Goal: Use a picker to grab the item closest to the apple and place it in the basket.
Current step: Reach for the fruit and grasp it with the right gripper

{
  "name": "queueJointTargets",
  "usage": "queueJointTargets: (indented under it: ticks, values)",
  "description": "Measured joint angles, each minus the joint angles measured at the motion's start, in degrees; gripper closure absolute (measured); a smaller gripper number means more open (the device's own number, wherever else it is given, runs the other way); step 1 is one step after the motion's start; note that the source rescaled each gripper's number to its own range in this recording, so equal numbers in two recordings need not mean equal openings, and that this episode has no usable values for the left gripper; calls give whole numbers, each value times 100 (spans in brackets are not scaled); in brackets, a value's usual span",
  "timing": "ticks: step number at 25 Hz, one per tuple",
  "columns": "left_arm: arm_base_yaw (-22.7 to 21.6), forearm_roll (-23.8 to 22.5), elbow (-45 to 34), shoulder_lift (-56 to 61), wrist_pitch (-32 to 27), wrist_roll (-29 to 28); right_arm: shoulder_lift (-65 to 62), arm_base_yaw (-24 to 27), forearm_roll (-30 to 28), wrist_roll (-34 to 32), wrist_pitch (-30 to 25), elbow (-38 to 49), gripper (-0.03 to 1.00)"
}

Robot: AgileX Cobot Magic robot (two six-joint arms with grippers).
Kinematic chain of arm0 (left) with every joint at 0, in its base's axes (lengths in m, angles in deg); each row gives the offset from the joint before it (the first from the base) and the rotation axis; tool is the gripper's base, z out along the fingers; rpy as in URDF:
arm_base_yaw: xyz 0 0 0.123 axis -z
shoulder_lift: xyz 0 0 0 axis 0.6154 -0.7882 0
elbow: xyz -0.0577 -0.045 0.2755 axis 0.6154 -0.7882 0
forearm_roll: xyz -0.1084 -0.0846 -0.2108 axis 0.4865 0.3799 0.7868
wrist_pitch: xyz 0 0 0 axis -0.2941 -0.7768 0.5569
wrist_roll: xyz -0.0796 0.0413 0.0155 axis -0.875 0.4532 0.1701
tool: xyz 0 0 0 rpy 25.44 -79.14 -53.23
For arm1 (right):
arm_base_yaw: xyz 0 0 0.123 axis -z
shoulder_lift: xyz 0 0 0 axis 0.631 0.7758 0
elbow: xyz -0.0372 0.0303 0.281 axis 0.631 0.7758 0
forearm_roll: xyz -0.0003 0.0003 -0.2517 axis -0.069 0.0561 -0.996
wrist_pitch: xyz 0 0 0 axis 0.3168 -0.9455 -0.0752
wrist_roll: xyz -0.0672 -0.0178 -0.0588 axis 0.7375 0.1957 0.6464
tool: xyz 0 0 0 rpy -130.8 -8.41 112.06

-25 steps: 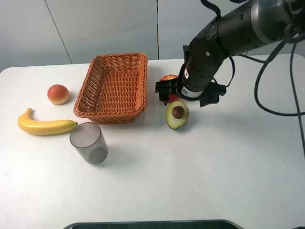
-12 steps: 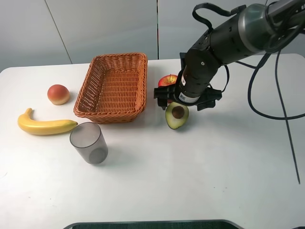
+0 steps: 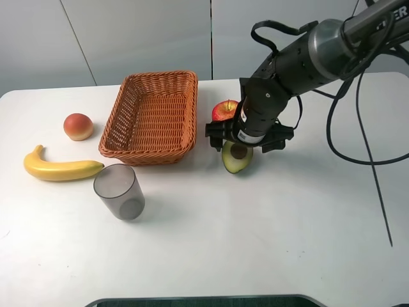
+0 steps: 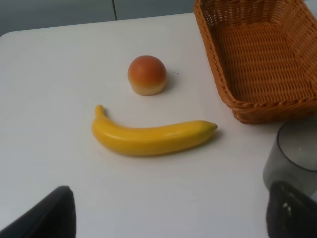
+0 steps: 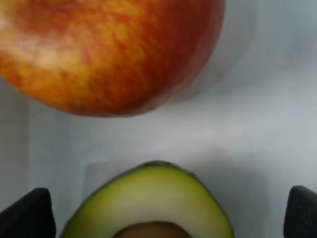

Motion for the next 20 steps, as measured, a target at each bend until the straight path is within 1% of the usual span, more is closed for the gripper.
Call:
queueJointTargets:
  ticks: [7,13,20]
  values:
    - [0,0,0,0,0,0,124,-12,-24,-225,187,0,-3]
    - [0,0,0,0,0,0,124,-15,-58,-392,200,0,-3]
    - [0,0,0,0,0,0,177,-46,-120,-417,211,-11,-3]
